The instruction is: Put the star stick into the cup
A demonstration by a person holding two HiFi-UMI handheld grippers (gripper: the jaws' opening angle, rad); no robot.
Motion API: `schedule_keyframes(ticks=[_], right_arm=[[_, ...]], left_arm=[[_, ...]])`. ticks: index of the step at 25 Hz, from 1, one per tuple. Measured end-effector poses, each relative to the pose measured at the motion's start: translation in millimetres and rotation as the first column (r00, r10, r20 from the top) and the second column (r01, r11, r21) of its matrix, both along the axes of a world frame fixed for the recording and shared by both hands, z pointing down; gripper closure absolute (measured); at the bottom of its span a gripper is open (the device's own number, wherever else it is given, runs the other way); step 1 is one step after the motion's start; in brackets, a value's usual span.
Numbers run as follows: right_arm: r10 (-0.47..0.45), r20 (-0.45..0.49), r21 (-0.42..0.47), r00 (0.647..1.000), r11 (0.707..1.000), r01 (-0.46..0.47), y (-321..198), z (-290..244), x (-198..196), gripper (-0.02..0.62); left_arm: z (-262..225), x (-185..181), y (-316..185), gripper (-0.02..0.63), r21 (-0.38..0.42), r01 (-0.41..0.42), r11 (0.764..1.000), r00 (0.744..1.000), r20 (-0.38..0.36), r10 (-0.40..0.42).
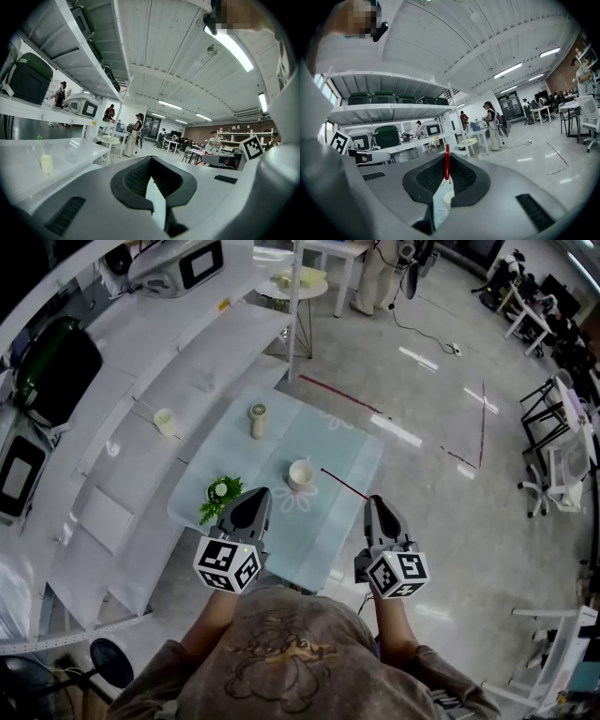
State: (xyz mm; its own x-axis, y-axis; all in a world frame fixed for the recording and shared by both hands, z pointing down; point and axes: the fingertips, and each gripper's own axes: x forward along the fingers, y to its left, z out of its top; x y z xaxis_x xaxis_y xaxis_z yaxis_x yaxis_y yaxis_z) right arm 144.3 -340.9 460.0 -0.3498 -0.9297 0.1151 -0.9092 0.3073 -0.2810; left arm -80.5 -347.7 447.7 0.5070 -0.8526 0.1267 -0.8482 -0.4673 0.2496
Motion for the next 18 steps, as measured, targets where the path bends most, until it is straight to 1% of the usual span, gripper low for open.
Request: schedule_keyframes(ticks=[4,9,13,18], right_arm=[[0.018,0.002,0.007,1.0,1.0,-0.018,-17.8,0.0,-5.6,0.575],[0.006,-0.013,-0.01,1.0,1.0,-0.006,-34.7,5.1,-12.6,0.575],[-0.012,-0.026,-0.059,1.0,0.998,0.011,-49.3,23.6,-20.6,0.575],[-0.052,-0.051,-0.117,0.997,0.992,0.046,-72.4,58.3,-40.0,0.575]], left_arm=[[5.7,-2.9,-23.5,0.584,-0.003,-0.028,1.0,1.0,-0.003,0.028],[12.4,-0.2,-40.5,0.584,-0.024,-0.047,0.999,0.999,-0.016,0.047],[20.3,1.7,-47.6,0.584,-0.046,-0.057,0.997,0.998,-0.022,0.056],[32.1,-6.1,-57.8,0.584,-0.068,-0.057,0.996,0.998,-0.022,0.056]])
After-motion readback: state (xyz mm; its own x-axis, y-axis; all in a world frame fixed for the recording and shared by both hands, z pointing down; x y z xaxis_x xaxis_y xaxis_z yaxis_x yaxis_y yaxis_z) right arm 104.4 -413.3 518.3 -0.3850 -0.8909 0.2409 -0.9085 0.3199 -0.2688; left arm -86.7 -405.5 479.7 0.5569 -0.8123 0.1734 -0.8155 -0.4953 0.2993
